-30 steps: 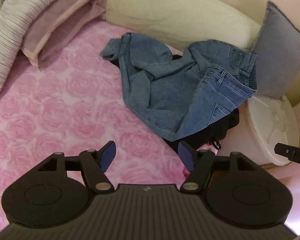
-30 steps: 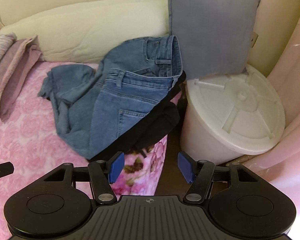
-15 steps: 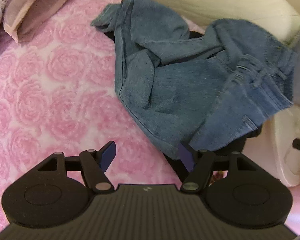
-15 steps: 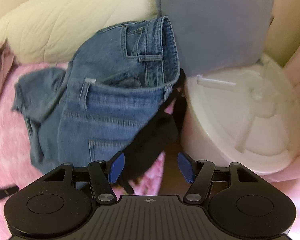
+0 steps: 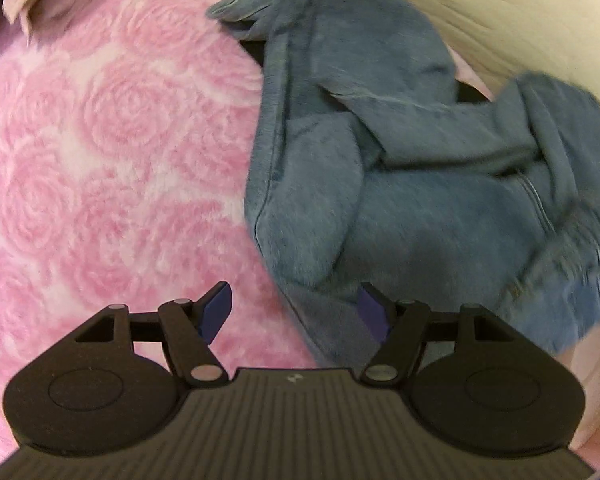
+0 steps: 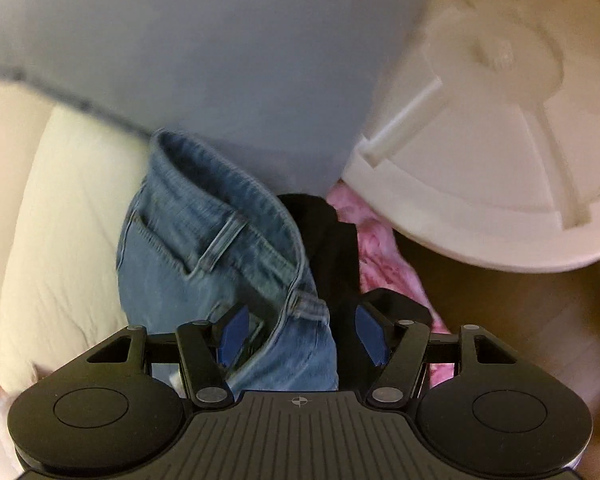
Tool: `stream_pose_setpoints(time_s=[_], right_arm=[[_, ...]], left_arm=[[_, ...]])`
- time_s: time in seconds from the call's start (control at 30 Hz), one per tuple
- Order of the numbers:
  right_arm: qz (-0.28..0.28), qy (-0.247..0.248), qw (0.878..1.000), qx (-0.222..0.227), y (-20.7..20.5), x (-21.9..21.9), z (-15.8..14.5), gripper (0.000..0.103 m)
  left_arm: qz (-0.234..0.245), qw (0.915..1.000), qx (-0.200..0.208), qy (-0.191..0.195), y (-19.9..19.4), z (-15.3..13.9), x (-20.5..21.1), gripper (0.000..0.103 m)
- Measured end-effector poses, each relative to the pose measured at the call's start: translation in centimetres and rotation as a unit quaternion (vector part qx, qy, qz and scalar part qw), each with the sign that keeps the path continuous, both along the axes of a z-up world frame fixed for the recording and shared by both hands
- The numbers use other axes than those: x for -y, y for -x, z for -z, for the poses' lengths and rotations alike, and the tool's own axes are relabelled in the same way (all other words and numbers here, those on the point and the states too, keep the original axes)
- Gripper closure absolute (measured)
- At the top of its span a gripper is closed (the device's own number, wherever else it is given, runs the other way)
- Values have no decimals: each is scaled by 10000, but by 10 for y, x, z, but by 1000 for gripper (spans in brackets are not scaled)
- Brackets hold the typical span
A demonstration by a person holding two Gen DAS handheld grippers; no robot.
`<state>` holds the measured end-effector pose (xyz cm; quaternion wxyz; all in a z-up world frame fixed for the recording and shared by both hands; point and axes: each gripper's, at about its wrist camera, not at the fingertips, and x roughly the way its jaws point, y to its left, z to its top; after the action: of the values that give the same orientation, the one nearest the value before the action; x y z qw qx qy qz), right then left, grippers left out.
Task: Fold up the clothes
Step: 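Reach both grippers to the crumpled blue jeans and grasp the waistband, then lift the jeans with both grippers and carry them to the open bed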
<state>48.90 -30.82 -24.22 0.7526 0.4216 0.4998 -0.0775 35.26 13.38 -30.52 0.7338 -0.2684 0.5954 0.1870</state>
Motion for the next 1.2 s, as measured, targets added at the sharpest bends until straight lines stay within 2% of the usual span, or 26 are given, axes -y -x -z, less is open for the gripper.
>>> stream_pose_setpoints(time_s=[0.1,0.27,0.3,0.33,0.37,0.4,0.43,0.47,0.5,0.57,0.67,0.77,0.9,1.03,1.2], right_arm=[[87,-189,9997,-94,-8,3,15,40],[-84,-236,9994,-256,-14,-7,32,41],[-163,-222,9993,-241,-14,-10,31,46],[-305,-67,9993,-216,-14,-16,26,73],[-487,177,9985,-184,-13,-22,18,82],[-670,421,9968,-152,-13,-29,10,89],[-851,665,9941,-120,-13,-36,2,90],[-1032,908,9905,-88,-12,-42,-6,91],[-1305,1204,9841,22,-11,-53,-18,91],[-1924,1735,9651,387,-5,-80,-48,92],[-2674,2067,9328,1250,12,-117,-94,92],[-3163,2010,9024,2125,32,-144,-137,92],[-3731,1563,8587,3146,67,-184,-195,92],[-4405,850,8039,3905,119,-231,-245,92],[-5230,-320,7273,4432,209,-295,-296,92]], left_arm=[[-323,9992,35,231,-5,20,-14,38],[-744,9954,82,601,-9,57,-25,37],[-859,9938,103,700,-9,62,-27,37],[-960,9919,152,819,-7,65,-29,45],[-1014,9894,306,997,-5,66,-31,71],[-1024,9884,413,1046,-4,62,-32,78],[-1026,9877,504,1064,-3,57,-33,86],[-964,9890,534,986,-2,51,-33,99],[-904,9901,580,901,-1,44,-33,101],[-852,9902,820,749,6,24,-34,101],[-833,9862,1333,515,22,-15,-36,101],[-968,9753,1951,370,43,-56,-44,101],[-1243,9571,2614,157,93,-106,-58,101],[-1726,9310,3204,-285,177,-162,-70,101],[-2535,8841,3708,-1286,335,-239,-79,101]])
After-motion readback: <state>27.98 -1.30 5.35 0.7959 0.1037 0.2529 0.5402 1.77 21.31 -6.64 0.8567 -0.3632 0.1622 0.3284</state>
